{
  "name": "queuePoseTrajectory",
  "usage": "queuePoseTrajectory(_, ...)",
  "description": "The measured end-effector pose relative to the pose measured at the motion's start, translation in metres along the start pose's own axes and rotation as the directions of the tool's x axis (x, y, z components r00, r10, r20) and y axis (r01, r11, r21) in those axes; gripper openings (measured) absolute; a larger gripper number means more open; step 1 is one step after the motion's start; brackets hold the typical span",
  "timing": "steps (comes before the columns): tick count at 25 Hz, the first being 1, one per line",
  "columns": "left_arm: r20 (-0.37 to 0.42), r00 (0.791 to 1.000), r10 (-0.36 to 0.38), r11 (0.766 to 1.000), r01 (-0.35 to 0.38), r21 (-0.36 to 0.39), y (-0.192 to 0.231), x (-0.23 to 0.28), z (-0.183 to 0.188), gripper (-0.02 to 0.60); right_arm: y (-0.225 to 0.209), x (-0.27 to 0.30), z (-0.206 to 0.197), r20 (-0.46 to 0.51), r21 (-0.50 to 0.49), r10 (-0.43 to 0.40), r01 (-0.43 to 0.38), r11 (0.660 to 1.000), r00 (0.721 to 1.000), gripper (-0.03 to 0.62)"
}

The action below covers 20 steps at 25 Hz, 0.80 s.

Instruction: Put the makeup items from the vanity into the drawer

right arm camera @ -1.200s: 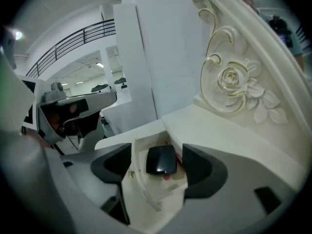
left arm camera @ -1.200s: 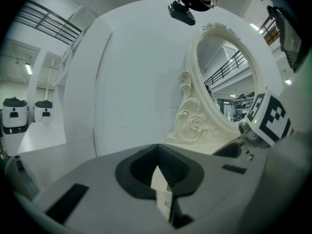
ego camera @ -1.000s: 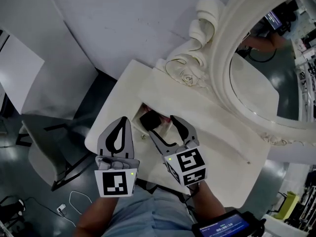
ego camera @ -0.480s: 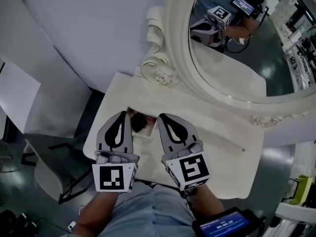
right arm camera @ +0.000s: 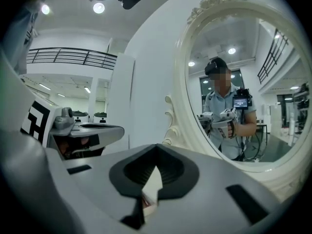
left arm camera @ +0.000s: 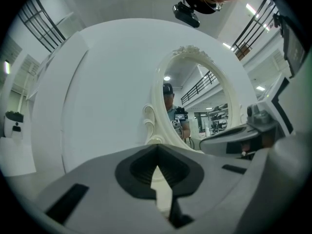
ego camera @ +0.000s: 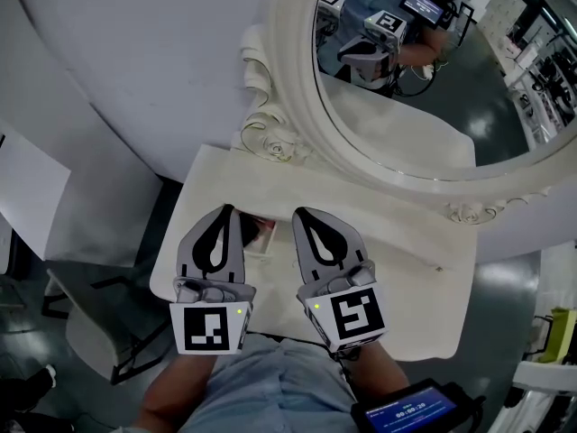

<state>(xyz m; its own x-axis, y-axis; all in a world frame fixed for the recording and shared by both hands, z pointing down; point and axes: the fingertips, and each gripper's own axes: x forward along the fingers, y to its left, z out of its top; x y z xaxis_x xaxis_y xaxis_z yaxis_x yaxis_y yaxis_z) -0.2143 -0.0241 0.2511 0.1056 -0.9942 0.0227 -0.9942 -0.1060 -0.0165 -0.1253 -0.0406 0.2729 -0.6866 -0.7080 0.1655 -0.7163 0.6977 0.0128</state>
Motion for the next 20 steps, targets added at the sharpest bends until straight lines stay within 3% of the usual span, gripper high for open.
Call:
queuePoseTrajectory(6, -0.001, 1.0, -0.004, 1.0, 0.004, -0.004, -0.002, 0.001, 0.0, -0.002, -0.001, -0.001, 0.015, 0.083, 0.003, 0.001, -0.001, 1.0, 0.997, 0.0)
queuePoseTrajectory(11, -0.002, 1.0, -0.006, 1.0, 0.006, -0.004, -0.003, -0.001, -0.001, -0.002, 0.001, -0.005, 0.005, 0.025, 0.001, 0.002, -0.002, 1.0, 1.0, 0.0)
queuePoseTrajectory(20, 0.01, 1.0, -0.013, 1.0, 0.013, 0.001, -0.001, -0.004, 0.002, -0.002, 0.006, -0.005, 0.022, 0.118, -0.003, -0.005, 0.005, 1.0, 0.993, 0.0)
